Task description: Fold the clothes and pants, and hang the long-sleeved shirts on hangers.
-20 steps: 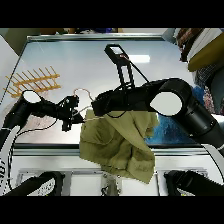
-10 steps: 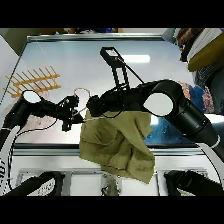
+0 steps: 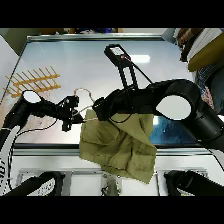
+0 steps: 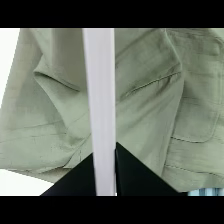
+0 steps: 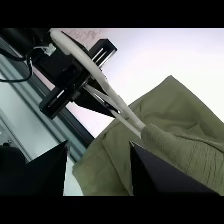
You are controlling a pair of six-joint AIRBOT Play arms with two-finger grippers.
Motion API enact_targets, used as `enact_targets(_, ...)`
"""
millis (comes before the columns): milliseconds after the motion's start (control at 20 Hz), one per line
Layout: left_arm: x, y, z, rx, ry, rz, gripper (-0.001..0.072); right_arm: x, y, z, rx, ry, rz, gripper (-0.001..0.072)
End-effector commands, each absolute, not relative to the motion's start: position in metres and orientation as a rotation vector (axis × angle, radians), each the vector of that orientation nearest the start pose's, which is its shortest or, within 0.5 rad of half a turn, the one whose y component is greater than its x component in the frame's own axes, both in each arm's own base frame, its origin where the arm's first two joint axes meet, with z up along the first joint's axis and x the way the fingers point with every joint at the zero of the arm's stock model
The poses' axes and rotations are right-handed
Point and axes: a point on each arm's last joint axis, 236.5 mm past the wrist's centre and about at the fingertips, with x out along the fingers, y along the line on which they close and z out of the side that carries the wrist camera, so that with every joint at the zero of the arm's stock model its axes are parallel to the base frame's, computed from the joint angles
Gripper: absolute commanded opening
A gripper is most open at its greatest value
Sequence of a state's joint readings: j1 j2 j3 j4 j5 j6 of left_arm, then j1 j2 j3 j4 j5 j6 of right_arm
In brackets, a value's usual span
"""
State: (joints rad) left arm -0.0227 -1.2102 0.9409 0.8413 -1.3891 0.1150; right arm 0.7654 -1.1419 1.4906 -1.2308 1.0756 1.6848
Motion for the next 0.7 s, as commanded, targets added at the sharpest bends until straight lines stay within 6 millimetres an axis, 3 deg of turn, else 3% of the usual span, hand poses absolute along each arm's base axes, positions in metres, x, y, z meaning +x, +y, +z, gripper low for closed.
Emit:
enact_targets(0,0.278,-0.161,0.014,0.625,0.716,-1.478,0.0015,0.255,0.328,0.216,0.002,0.905,0.901,0.0545)
enact_targets(50,0.278,-0.161,0.014,0.625,0.716,-1.478,0.0015,0.252,0.323,0.217,-0.024,0.905,0.939,0.0622)
enact_targets(200,0.278,-0.161,0.014,0.625,0.716,-1.478,0.0015,0.243,0.307,0.236,-0.011,0.881,1.075,0.0622)
enact_targets(350,0.277,-0.162,0.014,0.623,0.718,-1.484,0.0015,0.25,0.267,0.254,-0.023,0.815,1.106,0.0618)
enact_targets(550,0.274,-0.162,0.015,0.618,0.722,-1.495,0.0015,0.255,0.21,0.249,-0.007,0.817,1.036,0.0617)
enact_targets(650,0.273,-0.162,0.015,0.616,0.725,-1.501,0.0015,0.263,0.192,0.244,0.02,0.827,0.976,0.0617)
